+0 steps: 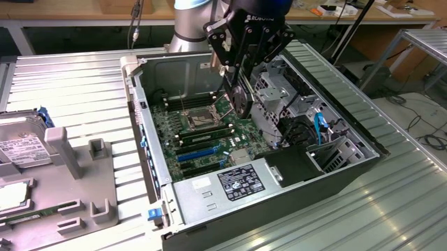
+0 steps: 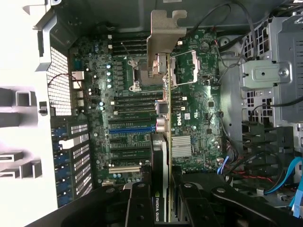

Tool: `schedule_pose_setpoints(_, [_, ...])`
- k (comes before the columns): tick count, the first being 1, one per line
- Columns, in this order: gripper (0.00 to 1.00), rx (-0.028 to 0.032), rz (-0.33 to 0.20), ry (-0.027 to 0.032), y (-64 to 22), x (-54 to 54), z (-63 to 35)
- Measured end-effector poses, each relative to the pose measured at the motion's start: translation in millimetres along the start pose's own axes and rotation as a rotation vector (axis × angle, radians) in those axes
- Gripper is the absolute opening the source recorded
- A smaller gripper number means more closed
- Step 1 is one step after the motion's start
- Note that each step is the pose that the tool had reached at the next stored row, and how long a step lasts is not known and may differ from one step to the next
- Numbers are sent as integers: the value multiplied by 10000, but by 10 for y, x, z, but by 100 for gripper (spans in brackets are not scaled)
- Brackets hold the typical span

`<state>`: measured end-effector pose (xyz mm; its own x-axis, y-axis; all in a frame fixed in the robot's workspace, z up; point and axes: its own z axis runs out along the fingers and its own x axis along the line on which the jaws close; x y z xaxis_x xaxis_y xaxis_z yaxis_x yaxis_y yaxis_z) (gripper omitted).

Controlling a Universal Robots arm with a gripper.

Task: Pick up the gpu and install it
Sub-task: 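Insert the gpu into the slot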

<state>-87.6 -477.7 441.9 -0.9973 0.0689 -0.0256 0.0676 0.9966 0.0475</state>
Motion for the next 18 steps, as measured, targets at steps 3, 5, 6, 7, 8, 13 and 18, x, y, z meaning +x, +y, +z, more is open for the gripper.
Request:
schedule_pose_setpoints(3, [27, -2, -64, 3, 0, 0, 0])
schedule_pose_setpoints(5, [27, -3, -114, 5, 0, 0, 0])
schedule_pose_setpoints(6, [27, -4, -150, 7, 0, 0, 0])
schedule_pose_setpoints(7, [27, -5, -212, 10, 0, 0, 0])
schedule_pose_setpoints(8, [27, -6, -252, 12, 0, 0, 0])
schedule_pose_setpoints(13, [27, -10, -399, 19, 0, 0, 0])
schedule_pose_setpoints(18, [27, -15, -588, 28, 0, 0, 0])
